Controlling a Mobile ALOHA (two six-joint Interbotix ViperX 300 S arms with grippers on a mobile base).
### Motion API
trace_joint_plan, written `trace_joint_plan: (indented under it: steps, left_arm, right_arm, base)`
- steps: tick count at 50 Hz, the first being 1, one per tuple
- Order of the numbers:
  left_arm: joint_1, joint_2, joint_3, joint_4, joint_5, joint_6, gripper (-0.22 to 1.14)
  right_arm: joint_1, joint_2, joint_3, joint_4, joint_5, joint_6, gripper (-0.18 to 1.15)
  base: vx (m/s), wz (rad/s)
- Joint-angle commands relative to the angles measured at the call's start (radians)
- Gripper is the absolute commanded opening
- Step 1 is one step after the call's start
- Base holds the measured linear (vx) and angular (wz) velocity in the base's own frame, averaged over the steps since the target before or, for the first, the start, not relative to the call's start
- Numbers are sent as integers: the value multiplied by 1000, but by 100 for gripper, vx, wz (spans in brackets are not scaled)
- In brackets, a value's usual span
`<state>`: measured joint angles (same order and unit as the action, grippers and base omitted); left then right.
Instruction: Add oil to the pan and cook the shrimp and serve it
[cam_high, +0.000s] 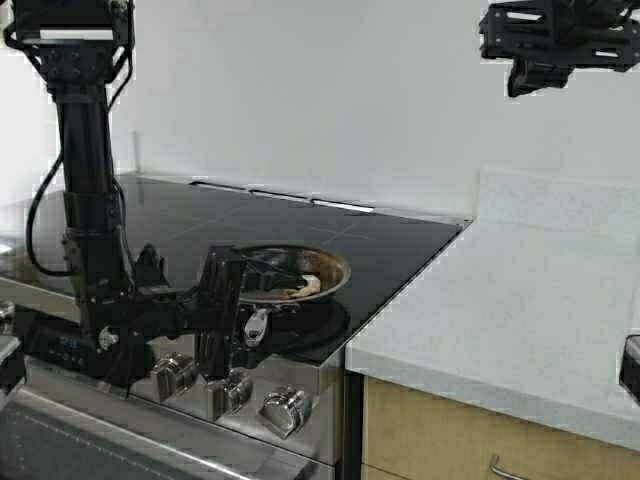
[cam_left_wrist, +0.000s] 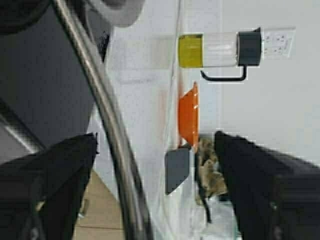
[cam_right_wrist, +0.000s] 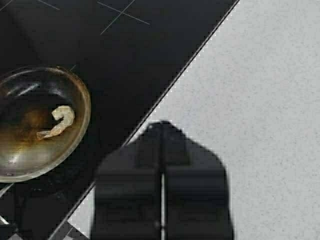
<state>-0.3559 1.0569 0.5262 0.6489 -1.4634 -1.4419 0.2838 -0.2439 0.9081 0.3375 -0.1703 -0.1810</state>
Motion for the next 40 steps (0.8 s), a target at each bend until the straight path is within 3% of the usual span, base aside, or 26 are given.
trace_joint_plan:
  steps: [1,9,13,17,23,26,28,35,40]
  left_arm:
    - [-12,-12,-21,-2,-8,-31,101]
    - [-20,-5,-31,-2,-8,-66,98]
    - [-21,-6,-34,-2,-8,-94,85]
    - [-20,-6,-37,-6,-8,-121,63]
    - [-21,-6,-34,-41,-9,-141,9]
    - [-21,-11,-31,-60,-8,-147,-10]
    - [-21,-12,-31,-64,-9,-150,-11]
    - [-21,-31,-14,-63,-26,-158,7]
    - [-21,-49,5,-63,-52,-155,5]
  right_arm:
    - [2,-18,-15,-2,-5,0,8]
    - [2,-17,-15,-2,-5,0,8]
    - [2,-17,-15,-2,-5,0,8]
    - [2,-15,-15,-2,-6,0,8]
    - [2,-15,-15,-2,-5,0,8]
    - [2,-17,-15,-2,-5,0,8]
    - [2,-15,-15,-2,-5,0,8]
    - [2,-15,-15,-2,-5,0,8]
    - [2,-15,-15,-2,-5,2,8]
  base:
    - [0,0]
    - [0,0]
    - [0,0]
    - [0,0]
    - [0,0]
    - [0,0]
    - [0,0]
    - [0,0]
    - [0,0]
